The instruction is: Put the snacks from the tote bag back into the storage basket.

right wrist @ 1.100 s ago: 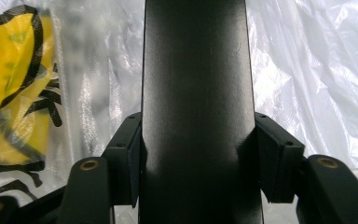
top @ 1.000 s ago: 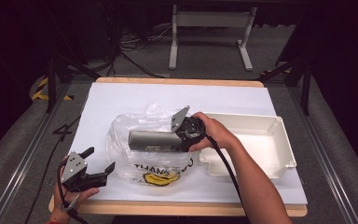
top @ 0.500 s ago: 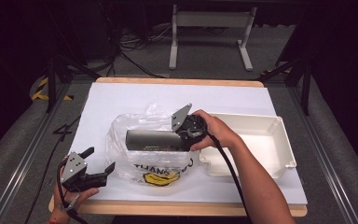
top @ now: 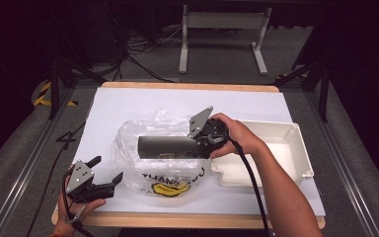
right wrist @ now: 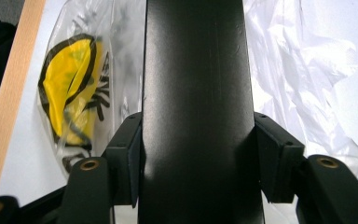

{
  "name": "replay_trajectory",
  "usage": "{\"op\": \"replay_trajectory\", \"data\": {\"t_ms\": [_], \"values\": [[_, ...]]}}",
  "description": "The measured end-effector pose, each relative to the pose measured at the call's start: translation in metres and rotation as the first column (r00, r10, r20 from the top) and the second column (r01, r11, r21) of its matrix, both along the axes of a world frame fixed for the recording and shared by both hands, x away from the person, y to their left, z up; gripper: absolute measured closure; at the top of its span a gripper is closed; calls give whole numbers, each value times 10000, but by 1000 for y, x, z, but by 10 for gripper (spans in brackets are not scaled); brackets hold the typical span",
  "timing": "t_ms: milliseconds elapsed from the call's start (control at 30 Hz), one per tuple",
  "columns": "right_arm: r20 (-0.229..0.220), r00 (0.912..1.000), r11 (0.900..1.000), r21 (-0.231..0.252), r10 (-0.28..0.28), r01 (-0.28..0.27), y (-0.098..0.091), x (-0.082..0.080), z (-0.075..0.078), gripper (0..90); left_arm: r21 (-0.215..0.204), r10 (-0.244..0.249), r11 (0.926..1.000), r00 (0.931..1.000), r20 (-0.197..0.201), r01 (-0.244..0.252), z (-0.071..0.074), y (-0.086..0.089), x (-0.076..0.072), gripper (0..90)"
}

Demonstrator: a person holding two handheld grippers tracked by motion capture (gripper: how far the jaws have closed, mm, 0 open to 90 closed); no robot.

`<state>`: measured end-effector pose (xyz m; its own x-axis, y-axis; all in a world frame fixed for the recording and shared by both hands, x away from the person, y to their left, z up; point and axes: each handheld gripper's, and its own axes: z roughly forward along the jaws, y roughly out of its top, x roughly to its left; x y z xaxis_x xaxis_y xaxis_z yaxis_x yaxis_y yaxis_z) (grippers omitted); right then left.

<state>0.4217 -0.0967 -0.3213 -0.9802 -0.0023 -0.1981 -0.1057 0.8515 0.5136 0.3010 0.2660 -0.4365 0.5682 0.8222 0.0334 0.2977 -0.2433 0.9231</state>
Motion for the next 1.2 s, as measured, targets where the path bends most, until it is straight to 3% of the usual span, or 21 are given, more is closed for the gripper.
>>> {"op": "replay_trajectory", "data": {"t_ms": [500,1200], "values": [[141,9999,9997,222,56,-59,-25,-9,16,429,39,-7,10000,10000,-39,7,0,0,0,98],[400,9986,9986,398,-359,344,-78,-18,28,429,135,20,9999,9999,-116,-18,-2,-1,1,98]]}}
